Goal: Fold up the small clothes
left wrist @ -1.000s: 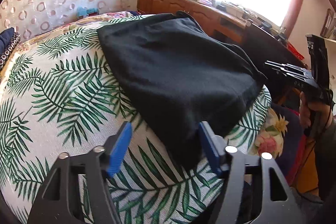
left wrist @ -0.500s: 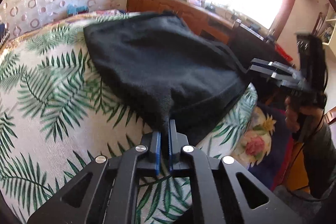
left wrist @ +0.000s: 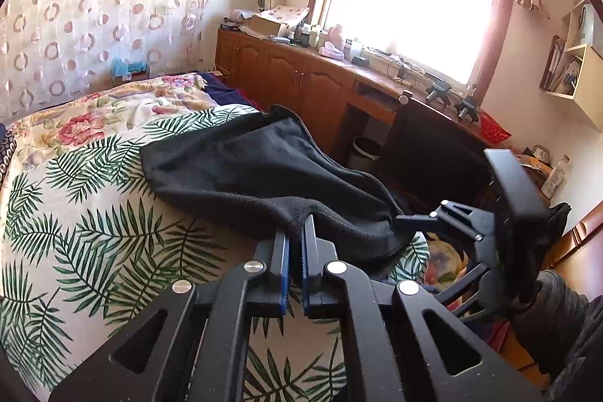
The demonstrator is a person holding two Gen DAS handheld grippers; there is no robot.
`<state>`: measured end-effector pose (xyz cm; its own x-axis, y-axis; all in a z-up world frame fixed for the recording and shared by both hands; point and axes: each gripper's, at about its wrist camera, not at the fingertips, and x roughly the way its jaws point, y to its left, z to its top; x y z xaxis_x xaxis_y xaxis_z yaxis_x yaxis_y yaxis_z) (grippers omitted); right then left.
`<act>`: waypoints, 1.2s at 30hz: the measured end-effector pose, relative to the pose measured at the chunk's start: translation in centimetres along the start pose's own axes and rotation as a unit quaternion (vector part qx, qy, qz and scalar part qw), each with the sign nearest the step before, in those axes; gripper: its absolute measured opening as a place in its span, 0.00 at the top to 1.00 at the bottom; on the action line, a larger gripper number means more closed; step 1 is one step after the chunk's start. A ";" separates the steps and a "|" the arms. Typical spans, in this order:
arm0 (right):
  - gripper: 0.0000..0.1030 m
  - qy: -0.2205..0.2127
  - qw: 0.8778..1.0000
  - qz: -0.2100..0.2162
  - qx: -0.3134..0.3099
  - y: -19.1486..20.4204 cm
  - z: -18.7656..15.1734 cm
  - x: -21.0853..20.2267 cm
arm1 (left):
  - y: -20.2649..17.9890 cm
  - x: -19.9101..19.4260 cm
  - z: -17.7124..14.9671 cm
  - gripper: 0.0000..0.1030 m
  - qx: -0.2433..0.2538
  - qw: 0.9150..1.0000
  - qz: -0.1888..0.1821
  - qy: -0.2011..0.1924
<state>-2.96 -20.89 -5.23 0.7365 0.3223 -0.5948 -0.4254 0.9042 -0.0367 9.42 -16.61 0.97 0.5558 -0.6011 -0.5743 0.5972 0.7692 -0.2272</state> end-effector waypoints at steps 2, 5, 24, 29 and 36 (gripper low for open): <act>0.17 0.012 1.000 -0.007 -0.007 -0.2 0.1 0.9 | 0.0 0.2 0.2 0.95 0.000 1.000 0.001 -0.001; 0.17 0.042 0.999 -0.027 -0.014 -0.7 0.3 2.5 | 0.1 0.0 0.2 0.95 0.000 1.000 0.004 -0.003; 0.92 0.042 0.993 -0.103 -0.044 -4.4 4.7 3.7 | 3.2 -1.2 1.2 0.95 -0.031 0.998 0.041 -0.033; 0.92 -0.001 0.993 -0.109 -0.040 -4.9 9.3 3.7 | 6.1 0.3 3.3 0.95 -0.039 0.997 0.065 -0.035; 0.92 -0.016 0.996 -0.090 -0.013 -7.1 14.8 8.7 | 10.8 4.4 6.1 0.95 -0.061 0.995 0.083 -0.016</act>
<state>14.20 -20.33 1.77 0.8182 0.1651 -0.5506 -0.2980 0.9410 -0.1606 21.86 -12.27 0.76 0.6602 -0.4693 -0.5864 0.4228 0.8775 -0.2263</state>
